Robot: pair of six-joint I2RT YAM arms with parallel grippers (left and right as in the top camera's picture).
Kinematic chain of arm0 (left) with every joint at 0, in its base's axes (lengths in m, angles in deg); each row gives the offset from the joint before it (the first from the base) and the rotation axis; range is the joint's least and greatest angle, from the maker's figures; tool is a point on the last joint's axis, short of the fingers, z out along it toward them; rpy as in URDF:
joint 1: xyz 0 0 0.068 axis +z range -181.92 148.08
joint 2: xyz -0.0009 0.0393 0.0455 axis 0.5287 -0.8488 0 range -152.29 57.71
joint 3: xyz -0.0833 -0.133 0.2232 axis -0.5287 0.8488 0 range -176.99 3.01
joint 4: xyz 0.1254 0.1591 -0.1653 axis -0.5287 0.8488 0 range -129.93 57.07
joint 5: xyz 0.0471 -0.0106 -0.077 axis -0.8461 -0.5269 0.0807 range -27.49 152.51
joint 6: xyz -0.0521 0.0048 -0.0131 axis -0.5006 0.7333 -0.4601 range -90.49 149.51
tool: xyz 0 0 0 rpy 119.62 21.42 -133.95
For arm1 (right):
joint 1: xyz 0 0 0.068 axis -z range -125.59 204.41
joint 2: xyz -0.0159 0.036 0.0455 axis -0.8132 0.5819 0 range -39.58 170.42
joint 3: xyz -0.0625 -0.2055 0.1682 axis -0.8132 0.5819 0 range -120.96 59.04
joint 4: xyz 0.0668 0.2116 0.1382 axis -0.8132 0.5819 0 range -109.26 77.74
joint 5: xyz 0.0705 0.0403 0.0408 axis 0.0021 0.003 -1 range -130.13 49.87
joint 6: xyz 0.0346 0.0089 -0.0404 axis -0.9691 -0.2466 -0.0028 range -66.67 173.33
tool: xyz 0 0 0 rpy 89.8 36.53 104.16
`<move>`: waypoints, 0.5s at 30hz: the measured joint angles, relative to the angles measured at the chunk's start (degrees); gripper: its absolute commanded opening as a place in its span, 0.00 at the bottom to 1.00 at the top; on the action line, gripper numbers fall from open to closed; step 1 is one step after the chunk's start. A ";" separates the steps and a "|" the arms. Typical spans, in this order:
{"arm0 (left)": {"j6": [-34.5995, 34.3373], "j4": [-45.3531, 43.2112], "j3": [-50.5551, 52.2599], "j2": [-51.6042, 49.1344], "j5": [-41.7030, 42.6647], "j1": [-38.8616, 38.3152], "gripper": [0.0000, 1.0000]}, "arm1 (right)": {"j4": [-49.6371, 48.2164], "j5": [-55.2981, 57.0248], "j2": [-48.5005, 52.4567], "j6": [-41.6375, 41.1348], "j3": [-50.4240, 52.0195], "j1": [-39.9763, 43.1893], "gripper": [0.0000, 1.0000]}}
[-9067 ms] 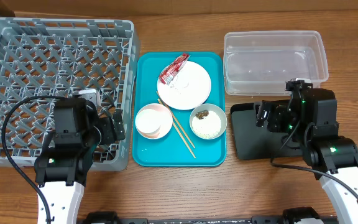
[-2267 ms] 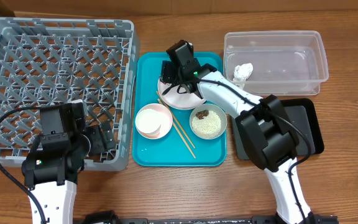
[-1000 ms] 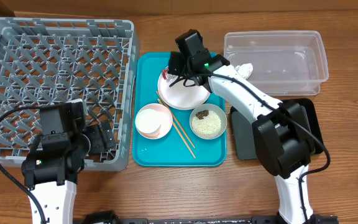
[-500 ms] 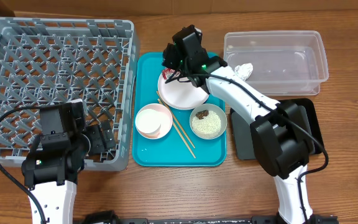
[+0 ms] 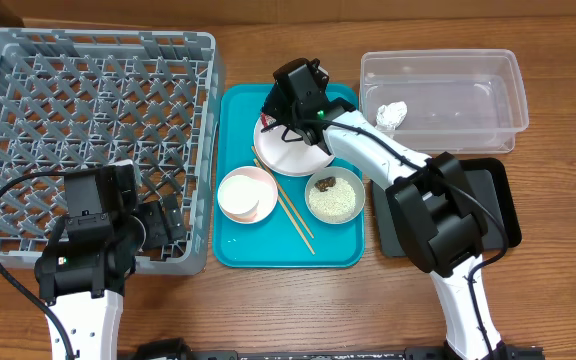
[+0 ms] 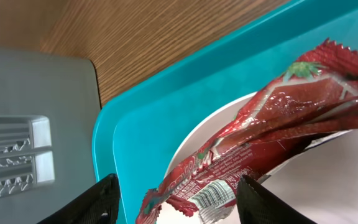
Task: Sort waste into correct bins and load items into the dishwasher
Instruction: 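Return the right gripper to the plate and grasp the red wrapper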
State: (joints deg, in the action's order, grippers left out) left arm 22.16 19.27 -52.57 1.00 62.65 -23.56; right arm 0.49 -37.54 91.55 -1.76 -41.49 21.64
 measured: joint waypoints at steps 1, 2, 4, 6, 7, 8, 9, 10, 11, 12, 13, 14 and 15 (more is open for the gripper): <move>0.00 0.00 0.00 0.00 0.02 0.00 1.00 | -0.04 0.00 0.11 -0.15 0.00 0.00 0.59; 0.00 0.00 0.00 0.00 0.02 0.00 1.00 | -0.07 0.00 0.17 -0.33 0.00 0.00 0.56; 0.00 0.00 0.00 0.00 0.02 0.00 1.00 | -0.07 0.02 0.31 -0.48 0.00 0.00 0.54; 0.00 0.00 0.00 0.00 0.02 0.00 1.00 | 0.02 0.00 0.42 -0.66 0.00 0.00 0.53; 0.00 0.00 0.00 0.00 0.02 0.00 1.00 | 0.13 0.00 0.52 -0.74 0.00 0.00 0.53; 0.00 0.00 0.00 0.00 0.02 0.00 1.00 | 0.52 -0.02 0.57 -0.87 0.00 0.00 0.53; 0.00 0.00 0.00 0.00 0.02 0.00 1.00 | 0.81 0.00 0.61 -1.07 0.00 0.00 0.53; 0.00 0.02 0.00 0.00 0.02 0.00 1.00 | 0.96 0.00 0.63 -1.27 0.00 0.00 0.53; 0.00 0.02 0.00 0.00 0.02 0.00 1.00 | 1.03 0.02 0.72 -1.40 0.00 0.00 0.52; 0.00 0.00 0.00 0.00 0.02 0.00 1.00 | 1.01 0.02 0.74 -1.51 0.00 0.00 0.49; 0.00 0.00 0.00 0.00 0.02 0.00 1.00 | 1.01 0.02 0.74 -1.77 0.00 0.02 0.46; 0.00 0.02 0.00 0.00 0.02 0.00 1.00 | 0.98 0.04 0.74 -1.64 0.00 0.00 0.44; 0.00 0.00 0.00 0.00 0.02 0.00 0.99 | 1.09 0.17 0.74 -1.75 0.00 0.00 0.39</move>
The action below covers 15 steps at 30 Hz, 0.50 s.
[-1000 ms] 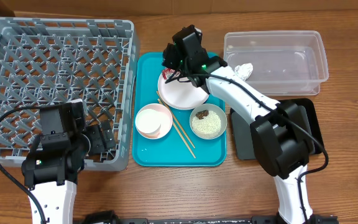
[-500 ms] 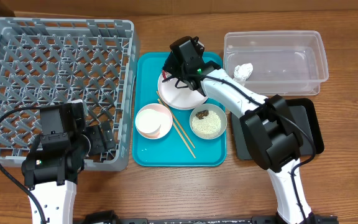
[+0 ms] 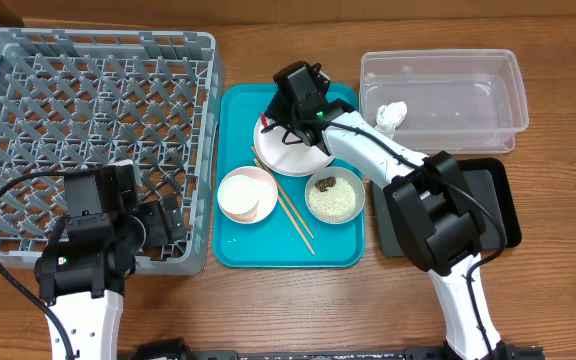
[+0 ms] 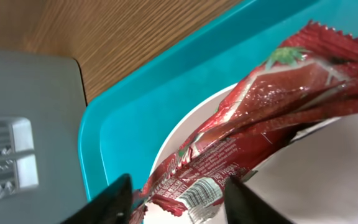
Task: Sort waste into correct bins and load items into the dishwasher
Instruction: 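Return the right gripper to the plate and grasp the red wrapper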
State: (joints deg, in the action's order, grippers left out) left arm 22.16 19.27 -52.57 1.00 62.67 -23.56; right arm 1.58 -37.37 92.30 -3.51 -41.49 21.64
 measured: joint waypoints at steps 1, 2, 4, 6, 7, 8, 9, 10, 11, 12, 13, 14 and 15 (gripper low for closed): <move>0.00 0.00 0.00 0.00 0.00 0.00 1.00 | 0.31 0.04 0.00 0.04 0.00 0.00 0.34; 0.00 0.00 0.00 0.00 0.00 0.00 1.00 | 0.81 0.17 0.00 0.04 0.00 0.00 0.31; 0.00 0.02 0.00 0.00 0.00 0.00 1.00 | 2.21 0.22 0.00 -0.15 0.00 0.00 0.20; 0.00 0.00 0.00 0.00 -0.02 0.00 1.00 | 3.08 0.31 0.04 -0.24 0.00 0.00 0.18; 0.00 0.02 0.00 0.00 0.00 0.00 1.00 | 3.26 0.39 0.04 -0.31 0.00 0.00 0.18; 0.00 0.02 0.00 0.00 0.00 0.00 1.00 | 3.30 0.48 0.07 -0.35 0.00 0.00 0.16; 0.00 0.02 0.00 0.00 0.00 0.00 1.00 | 3.23 0.55 0.09 -0.35 0.00 0.00 0.15; 0.00 0.02 0.00 0.00 0.00 0.00 1.00 | 3.32 0.63 0.09 -0.28 0.00 0.00 0.13; 0.00 0.02 0.00 0.00 0.00 0.00 1.00 | 3.26 0.68 0.09 -0.26 0.00 0.00 0.10; 0.00 0.04 0.00 0.00 0.00 0.00 1.00 | 3.26 0.72 0.09 -0.22 0.00 0.00 0.07; 0.00 0.07 0.00 0.00 0.00 0.00 1.00 | 3.26 0.79 0.09 -0.20 0.00 0.00 0.04; 0.00 0.09 0.00 0.00 0.00 0.00 1.00 | 3.23 0.92 0.09 -0.15 0.00 0.02 0.04; 0.00 0.20 0.00 0.00 0.00 0.00 1.00 | 3.21 0.96 0.09 -0.37 0.00 0.02 0.04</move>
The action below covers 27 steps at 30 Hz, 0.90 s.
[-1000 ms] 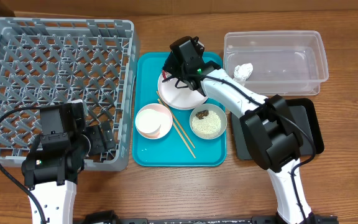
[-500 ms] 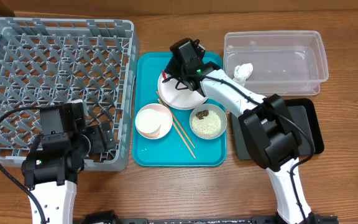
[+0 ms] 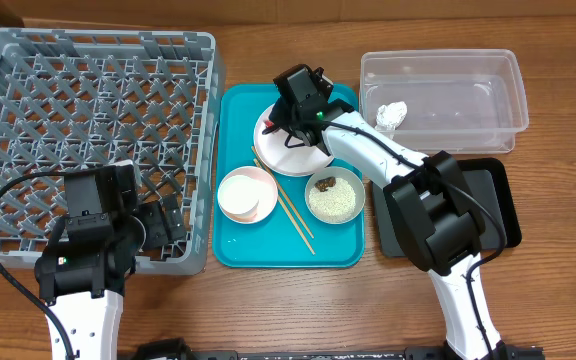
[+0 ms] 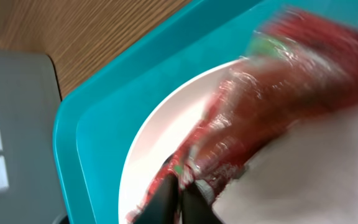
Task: Sort waste into correct bins and load items into the dishwasher
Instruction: 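Return the right gripper to the plate and grasp the red wrapper, then carry the red wrapper to the clear bin and drop it in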
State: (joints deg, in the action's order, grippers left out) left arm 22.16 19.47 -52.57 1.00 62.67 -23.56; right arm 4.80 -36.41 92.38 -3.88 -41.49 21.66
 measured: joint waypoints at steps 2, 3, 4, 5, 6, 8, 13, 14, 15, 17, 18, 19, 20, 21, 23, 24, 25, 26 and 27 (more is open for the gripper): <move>0.00 0.07 0.00 0.00 0.00 0.00 1.00 | -0.02 0.02 0.00 0.07 0.00 0.04 0.04; 0.00 0.07 0.00 0.00 0.00 0.00 1.00 | -0.02 -0.15 0.00 0.24 0.00 0.09 0.04; 0.00 0.09 0.00 0.00 0.00 0.00 1.00 | 0.04 -0.33 0.00 0.33 0.00 0.09 0.04; 0.00 0.09 0.00 0.00 0.00 0.00 1.00 | 0.17 -0.52 0.00 0.87 0.00 0.13 0.04; 0.00 0.11 0.00 0.00 0.00 0.00 1.00 | 0.72 -0.68 0.00 1.57 0.00 0.13 0.04; 0.00 0.20 0.00 0.00 -0.02 0.00 1.00 | 2.49 -0.85 0.00 3.17 0.00 0.15 0.04; 0.00 0.22 0.00 0.00 0.00 0.00 1.00 | 8.92 -1.22 -1.36 10.82 0.00 0.46 0.04; 0.00 0.22 0.00 0.00 0.00 0.00 1.00 | 10.47 -1.31 -2.47 12.87 0.00 0.63 0.04; 0.00 0.22 0.00 0.00 0.00 0.00 1.00 | 11.58 -1.36 -3.43 14.36 0.00 0.81 0.04; 0.00 0.22 0.00 0.00 0.00 0.00 1.00 | 13.84 -1.40 -6.51 18.10 0.00 1.18 0.04; 0.00 0.22 0.00 0.00 0.00 0.00 1.00 | 14.93 -1.38 -8.41 20.06 0.00 1.42 0.04; 0.00 0.22 0.00 0.00 0.00 0.00 1.00 | 16.09 -1.42 -10.36 21.81 0.00 1.66 0.04; 0.00 0.24 0.00 0.00 -0.02 0.00 1.00 | 17.44 -1.38 -12.68 23.80 0.00 2.01 0.04; 0.00 0.22 0.00 0.00 0.00 0.00 1.00 | 18.80 -1.42 -15.06 25.79 0.00 2.45 0.04; 0.00 0.22 0.00 0.00 0.00 0.00 1.00 | 21.24 -1.42 -19.19 28.57 0.00 3.69 0.04; 0.00 0.22 0.00 0.00 0.00 0.00 1.00 | 22.99 -1.40 -21.55 29.94 -0.07 4.92 0.04; 0.00 0.22 0.00 0.00 -0.02 0.00 1.00 | 24.15 -1.38 -22.88 30.69 -0.09 5.92 0.04; 0.00 0.22 0.00 0.00 0.00 0.00 1.00 | 25.70 -1.36 -24.22 31.61 -0.22 7.45 0.04; 0.00 0.22 0.00 0.00 0.00 0.00 1.00 | 26.82 -1.36 -24.98 32.15 -0.37 8.87 0.04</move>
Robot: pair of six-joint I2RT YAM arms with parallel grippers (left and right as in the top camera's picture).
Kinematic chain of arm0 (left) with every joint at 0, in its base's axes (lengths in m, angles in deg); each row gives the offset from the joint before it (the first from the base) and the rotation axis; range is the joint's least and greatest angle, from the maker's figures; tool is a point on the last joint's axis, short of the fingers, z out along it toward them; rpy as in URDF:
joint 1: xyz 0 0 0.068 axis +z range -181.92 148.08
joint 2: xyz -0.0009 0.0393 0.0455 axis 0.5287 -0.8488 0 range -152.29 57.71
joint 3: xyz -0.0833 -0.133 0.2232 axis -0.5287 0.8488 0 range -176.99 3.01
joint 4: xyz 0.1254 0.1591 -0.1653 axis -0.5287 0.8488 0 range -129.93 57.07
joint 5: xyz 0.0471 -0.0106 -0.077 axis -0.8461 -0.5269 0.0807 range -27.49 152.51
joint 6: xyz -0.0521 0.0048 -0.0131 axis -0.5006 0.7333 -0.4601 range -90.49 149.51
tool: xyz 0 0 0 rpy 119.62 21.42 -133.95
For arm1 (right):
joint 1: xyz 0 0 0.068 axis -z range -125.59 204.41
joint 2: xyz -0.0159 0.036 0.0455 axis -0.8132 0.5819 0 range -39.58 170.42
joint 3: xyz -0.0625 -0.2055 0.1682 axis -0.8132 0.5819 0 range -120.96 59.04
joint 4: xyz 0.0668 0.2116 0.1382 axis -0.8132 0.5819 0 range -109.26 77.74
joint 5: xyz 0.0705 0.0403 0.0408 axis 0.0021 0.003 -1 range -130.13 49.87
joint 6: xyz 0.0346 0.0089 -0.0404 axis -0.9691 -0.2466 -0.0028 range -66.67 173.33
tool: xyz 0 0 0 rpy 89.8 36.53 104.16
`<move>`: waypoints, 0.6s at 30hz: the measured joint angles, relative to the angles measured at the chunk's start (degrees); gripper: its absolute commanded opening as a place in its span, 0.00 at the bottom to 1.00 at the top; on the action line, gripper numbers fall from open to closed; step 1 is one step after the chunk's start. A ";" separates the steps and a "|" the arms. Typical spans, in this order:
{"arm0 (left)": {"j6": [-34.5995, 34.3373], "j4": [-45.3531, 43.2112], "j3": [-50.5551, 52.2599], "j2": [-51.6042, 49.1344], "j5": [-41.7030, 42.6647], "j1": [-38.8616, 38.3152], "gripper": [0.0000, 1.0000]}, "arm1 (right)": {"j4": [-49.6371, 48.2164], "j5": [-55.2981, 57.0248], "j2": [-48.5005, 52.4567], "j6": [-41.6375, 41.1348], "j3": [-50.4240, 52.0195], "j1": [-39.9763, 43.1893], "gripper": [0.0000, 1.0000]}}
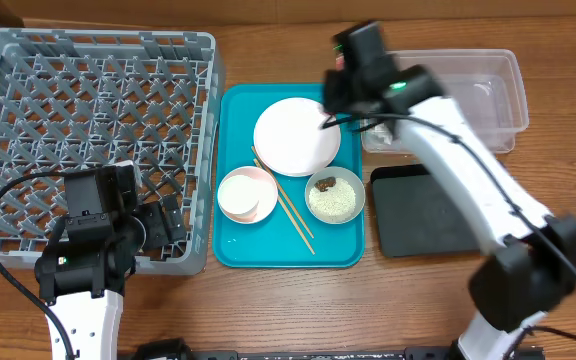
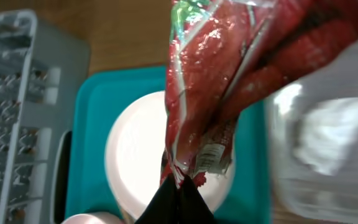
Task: Sort waste into correct bins and load items into the dishwasher
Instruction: 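Carry the red wrapper to the clear bin and drop it in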
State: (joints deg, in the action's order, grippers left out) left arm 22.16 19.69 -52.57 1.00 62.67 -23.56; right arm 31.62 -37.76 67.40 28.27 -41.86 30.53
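Observation:
My right gripper point(image 2: 180, 184) is shut on a red snack wrapper point(image 2: 219, 81), which hangs in the air over the right edge of the teal tray point(image 1: 233, 215). The overhead view shows that gripper point(image 1: 340, 92) between the tray and the clear plastic bin point(image 1: 488, 95). Below it, the white plate point(image 1: 293, 135) lies bare on the tray. A pink bowl point(image 1: 246, 193), wooden chopsticks point(image 1: 290, 212) and a metal bowl of rice point(image 1: 334, 197) are also on the tray. My left gripper point(image 1: 158, 222) rests at the near edge of the grey dish rack point(image 1: 88, 120); its jaws cannot be made out.
A crumpled white tissue point(image 2: 328, 134) lies in the clear bin. A black flat bin point(image 1: 428, 208) sits to the right of the tray. The dish rack fills the left side of the table.
My right gripper, shut on the wrapper down on the white plate, now holds it lifted and off to the right, near the clear bin. The plate is bare. The left arm has not moved.
My right gripper stood open around the wrapper's end on the plate. It then narrowed, and by the last earlier moment it was shut on the wrapper. Now the wrapper hangs from it above the tray's right edge. The left arm stayed at the rack.

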 measured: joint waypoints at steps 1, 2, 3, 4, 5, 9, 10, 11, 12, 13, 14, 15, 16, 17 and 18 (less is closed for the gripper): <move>0.00 -0.02 0.00 0.00 0.00 0.00 1.00 | 1.29 0.00 -0.48 0.55 -0.13 1.84 0.04; 0.00 0.00 0.00 0.00 -0.02 0.00 1.00 | 2.58 0.04 -0.59 1.01 -0.15 3.61 0.04; 0.00 0.00 0.00 0.00 0.00 0.00 1.00 | 3.89 0.02 -0.52 1.51 -0.15 5.53 0.04; 0.00 0.00 0.00 0.00 0.00 0.00 1.00 | 4.83 0.00 -0.26 2.14 -0.13 7.21 0.04; 0.00 0.00 0.00 0.00 0.00 0.00 1.00 | 5.40 0.00 0.04 2.99 -0.11 8.87 0.05; 0.00 0.00 0.00 0.00 0.00 0.00 1.00 | 5.53 0.02 0.68 6.38 0.11 14.29 0.43; 0.00 0.00 0.00 0.00 0.00 0.00 1.00 | 5.38 0.02 0.66 7.06 0.11 14.78 0.46; 0.00 0.02 0.00 0.00 0.00 0.00 1.00 | 5.01 -0.02 0.66 7.63 0.11 15.28 0.47; 0.00 -0.02 0.00 0.00 0.00 0.00 1.00 | 4.63 0.02 0.66 8.31 0.11 15.50 0.48; 0.00 -0.02 0.00 0.00 0.00 0.00 1.00 | 4.39 0.00 0.66 8.66 0.11 15.63 0.49; 0.00 -0.02 0.00 0.00 0.00 0.00 1.00 | 4.46 -0.02 0.66 9.01 0.11 15.65 0.50; 0.00 -0.02 0.00 0.00 0.00 0.00 1.00 | 4.63 -0.07 0.66 9.20 0.11 15.65 0.50; 0.00 -0.02 0.00 0.00 0.00 0.00 1.00 | 5.11 -0.04 0.66 9.42 0.11 15.65 0.51; 0.00 -0.02 0.00 0.00 0.00 0.00 1.00 | 5.81 -0.09 0.66 9.57 0.11 15.65 0.52; 0.00 0.00 0.00 0.00 -0.02 0.00 1.00 | 6.84 -0.17 0.66 9.70 0.11 15.65 0.52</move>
State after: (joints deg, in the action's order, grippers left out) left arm 22.16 19.69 -52.57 1.00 62.65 -23.56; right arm 38.46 -37.94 68.06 37.98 -41.75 46.18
